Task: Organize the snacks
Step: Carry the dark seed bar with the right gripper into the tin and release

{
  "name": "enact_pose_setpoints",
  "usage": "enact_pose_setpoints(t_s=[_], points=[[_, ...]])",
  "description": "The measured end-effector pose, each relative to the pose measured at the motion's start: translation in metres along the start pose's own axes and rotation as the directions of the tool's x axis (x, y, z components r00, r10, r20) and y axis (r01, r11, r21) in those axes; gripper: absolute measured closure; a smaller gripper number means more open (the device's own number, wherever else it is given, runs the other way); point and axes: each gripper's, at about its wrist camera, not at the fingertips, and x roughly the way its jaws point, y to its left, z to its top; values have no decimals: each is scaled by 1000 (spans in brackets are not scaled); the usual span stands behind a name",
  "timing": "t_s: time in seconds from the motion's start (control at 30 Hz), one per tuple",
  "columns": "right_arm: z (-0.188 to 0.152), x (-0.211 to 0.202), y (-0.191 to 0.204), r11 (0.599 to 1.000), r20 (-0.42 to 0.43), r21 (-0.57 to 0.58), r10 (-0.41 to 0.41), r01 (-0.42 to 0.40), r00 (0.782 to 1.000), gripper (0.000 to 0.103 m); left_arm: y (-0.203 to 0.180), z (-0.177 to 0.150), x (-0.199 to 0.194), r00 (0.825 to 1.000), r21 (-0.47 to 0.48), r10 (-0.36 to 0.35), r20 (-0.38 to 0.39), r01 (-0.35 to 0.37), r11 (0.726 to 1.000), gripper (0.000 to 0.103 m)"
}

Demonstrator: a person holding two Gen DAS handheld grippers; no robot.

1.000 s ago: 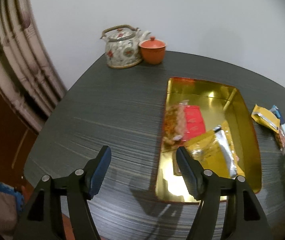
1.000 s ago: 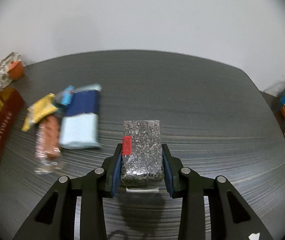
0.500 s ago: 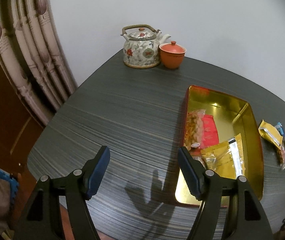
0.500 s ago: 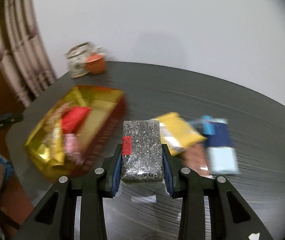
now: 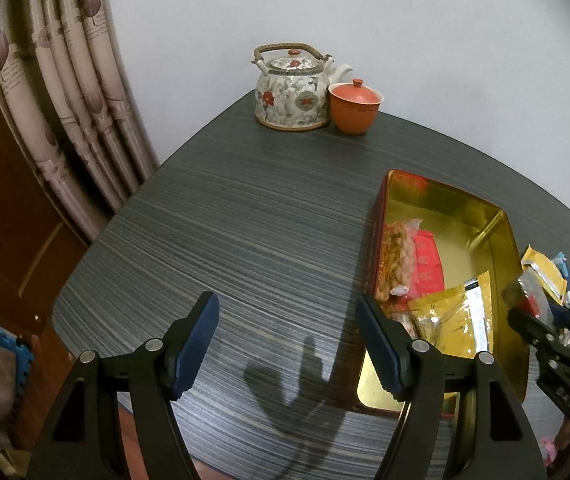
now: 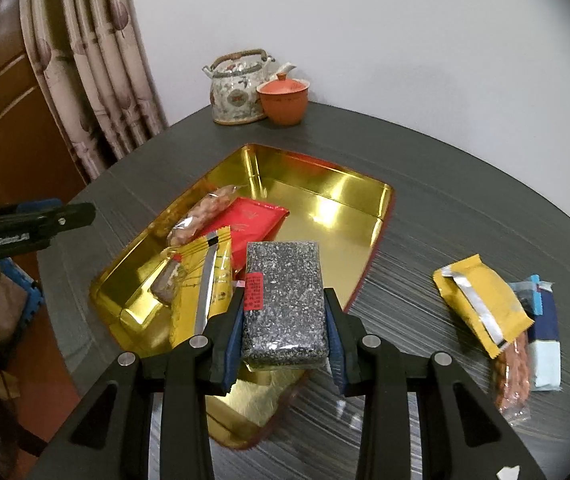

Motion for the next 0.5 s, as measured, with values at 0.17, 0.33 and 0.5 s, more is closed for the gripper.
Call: enact_pose_setpoints(t_s=[0.17, 0.33, 0.5], points=[[5, 14, 5, 1000, -22, -14, -21, 20, 1000, 70, -2, -2, 2, 1000, 8, 4, -2, -4, 1000, 31], [6, 25, 10, 999, -42, -21, -27, 26, 999, 70, -4, -2, 4, 1000, 12, -2, -9, 2, 1000, 31], [3, 31, 13, 999, -53, -23, -25, 24, 998, 69, -7, -3, 5, 1000, 23, -3, -14, 4, 1000, 31]])
